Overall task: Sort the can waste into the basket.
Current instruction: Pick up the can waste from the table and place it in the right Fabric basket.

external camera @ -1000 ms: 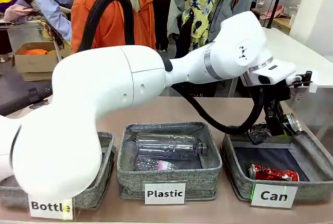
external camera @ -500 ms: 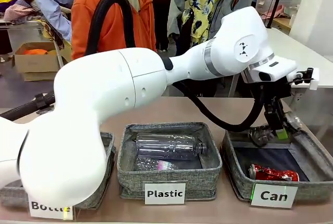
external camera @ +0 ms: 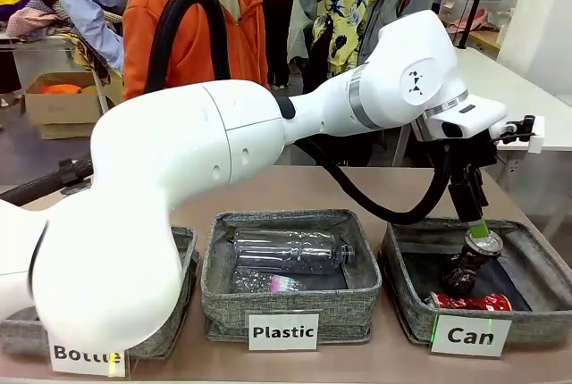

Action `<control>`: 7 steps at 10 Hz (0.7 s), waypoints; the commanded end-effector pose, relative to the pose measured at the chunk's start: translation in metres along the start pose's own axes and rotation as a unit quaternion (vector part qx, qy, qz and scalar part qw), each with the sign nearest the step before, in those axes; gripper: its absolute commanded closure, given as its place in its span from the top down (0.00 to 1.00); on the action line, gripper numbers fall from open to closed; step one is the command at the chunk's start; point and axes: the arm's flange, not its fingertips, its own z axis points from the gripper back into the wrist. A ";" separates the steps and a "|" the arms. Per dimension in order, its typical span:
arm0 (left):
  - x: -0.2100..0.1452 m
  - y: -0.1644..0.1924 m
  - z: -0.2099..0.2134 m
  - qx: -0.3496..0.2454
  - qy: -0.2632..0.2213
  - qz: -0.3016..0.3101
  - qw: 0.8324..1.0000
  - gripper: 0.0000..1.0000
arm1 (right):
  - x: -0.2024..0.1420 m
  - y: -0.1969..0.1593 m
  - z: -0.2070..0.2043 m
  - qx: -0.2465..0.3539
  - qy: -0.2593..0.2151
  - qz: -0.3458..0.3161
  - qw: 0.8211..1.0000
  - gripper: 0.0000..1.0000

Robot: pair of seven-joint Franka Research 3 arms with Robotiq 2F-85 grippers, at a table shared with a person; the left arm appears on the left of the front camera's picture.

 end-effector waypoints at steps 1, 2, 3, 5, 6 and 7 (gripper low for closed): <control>0.016 0.030 0.010 0.002 0.016 0.002 1.000 1.00 | 0.000 0.000 0.002 -0.008 0.001 -0.007 1.000 1.00; 0.013 0.023 0.019 -0.002 0.020 0.014 1.000 1.00 | 0.000 0.000 0.002 -0.008 0.001 -0.007 1.000 1.00; 0.007 0.009 0.034 0.000 0.020 0.022 1.000 1.00 | 0.000 0.000 0.000 0.000 0.000 0.000 1.000 1.00; -0.024 -0.034 0.085 0.027 0.026 0.054 0.998 1.00 | 0.016 0.032 -0.050 -0.002 0.041 0.034 0.999 1.00; -0.053 -0.055 0.111 0.034 0.030 0.083 0.996 1.00 | 0.025 0.053 -0.077 -0.006 0.028 0.051 0.998 1.00; -0.086 -0.081 0.132 0.037 0.047 0.136 0.989 1.00 | 0.032 0.076 -0.102 0.003 0.052 0.090 0.995 1.00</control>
